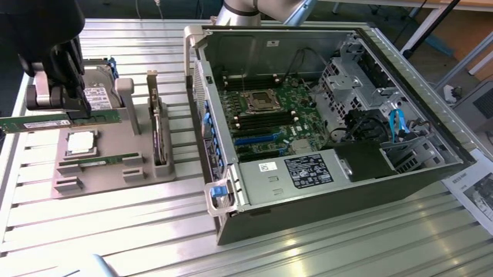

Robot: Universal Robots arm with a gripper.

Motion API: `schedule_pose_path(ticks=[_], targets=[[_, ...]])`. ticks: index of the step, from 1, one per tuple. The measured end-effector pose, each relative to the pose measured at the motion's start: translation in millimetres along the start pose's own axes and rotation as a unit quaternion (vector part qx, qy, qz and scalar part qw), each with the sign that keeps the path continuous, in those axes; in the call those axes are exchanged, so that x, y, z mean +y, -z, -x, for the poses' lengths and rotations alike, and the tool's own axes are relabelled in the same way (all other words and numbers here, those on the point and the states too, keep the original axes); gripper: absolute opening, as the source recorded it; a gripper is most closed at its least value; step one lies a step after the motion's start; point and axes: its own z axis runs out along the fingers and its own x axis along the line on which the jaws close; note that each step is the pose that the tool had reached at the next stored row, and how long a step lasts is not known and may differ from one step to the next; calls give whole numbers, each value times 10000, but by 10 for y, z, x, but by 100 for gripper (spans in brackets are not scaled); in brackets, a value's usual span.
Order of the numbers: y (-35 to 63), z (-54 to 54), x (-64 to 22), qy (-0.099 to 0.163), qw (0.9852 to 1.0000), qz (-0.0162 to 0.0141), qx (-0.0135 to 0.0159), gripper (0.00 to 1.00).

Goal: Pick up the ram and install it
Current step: 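Pick up the ram and move it above insertion slot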

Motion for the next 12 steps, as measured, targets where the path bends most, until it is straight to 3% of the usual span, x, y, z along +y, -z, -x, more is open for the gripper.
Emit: schedule_pose_path(ticks=[8, 12], targets=[[2, 0, -16, 1, 10000, 1, -3, 12], [4, 1, -119, 0, 10000, 0, -4, 12]])
